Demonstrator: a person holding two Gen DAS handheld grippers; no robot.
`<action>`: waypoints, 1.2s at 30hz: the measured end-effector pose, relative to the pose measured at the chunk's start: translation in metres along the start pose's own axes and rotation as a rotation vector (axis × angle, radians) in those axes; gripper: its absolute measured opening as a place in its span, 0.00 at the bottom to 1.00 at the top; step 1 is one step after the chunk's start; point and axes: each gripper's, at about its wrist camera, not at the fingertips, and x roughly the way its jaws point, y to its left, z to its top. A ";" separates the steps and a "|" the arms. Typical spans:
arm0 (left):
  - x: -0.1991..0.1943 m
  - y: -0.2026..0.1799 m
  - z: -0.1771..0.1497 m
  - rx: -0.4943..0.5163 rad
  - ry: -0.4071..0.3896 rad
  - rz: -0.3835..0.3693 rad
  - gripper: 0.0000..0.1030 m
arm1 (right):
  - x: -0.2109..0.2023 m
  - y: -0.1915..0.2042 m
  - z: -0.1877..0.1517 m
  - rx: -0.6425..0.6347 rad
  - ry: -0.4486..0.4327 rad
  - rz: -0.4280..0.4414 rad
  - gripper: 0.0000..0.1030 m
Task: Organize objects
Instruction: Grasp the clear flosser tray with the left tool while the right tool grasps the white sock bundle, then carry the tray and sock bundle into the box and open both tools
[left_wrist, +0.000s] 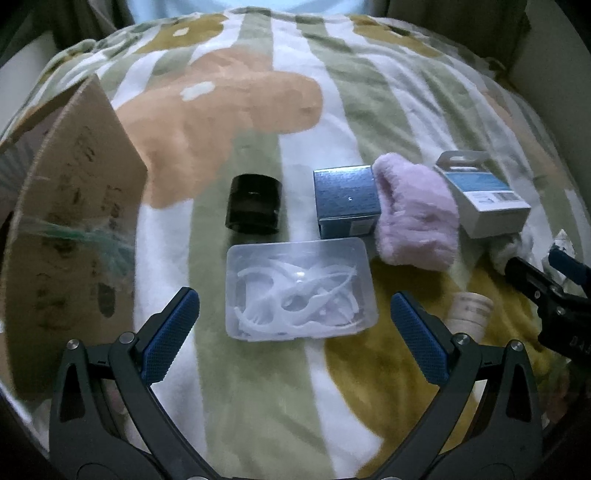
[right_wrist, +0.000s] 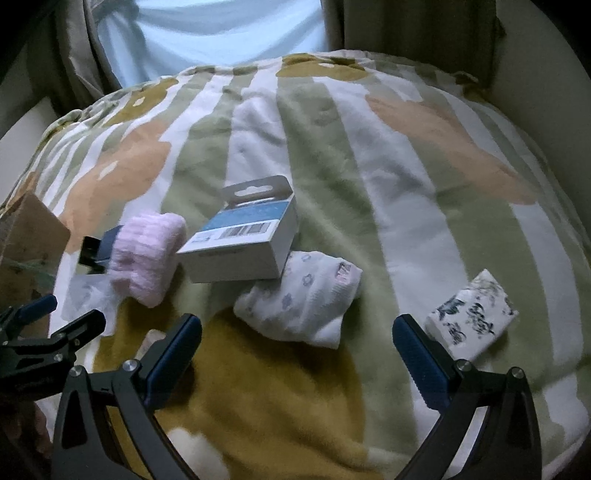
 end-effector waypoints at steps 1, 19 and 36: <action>0.004 0.000 0.000 -0.003 0.004 -0.003 1.00 | 0.003 -0.001 0.001 0.001 0.004 0.000 1.00; 0.021 -0.004 0.005 0.037 0.017 -0.001 0.77 | 0.035 -0.001 0.005 -0.020 0.052 0.019 0.67; -0.005 -0.002 0.002 0.035 -0.016 -0.011 0.77 | 0.022 -0.005 0.002 0.019 0.043 0.033 0.55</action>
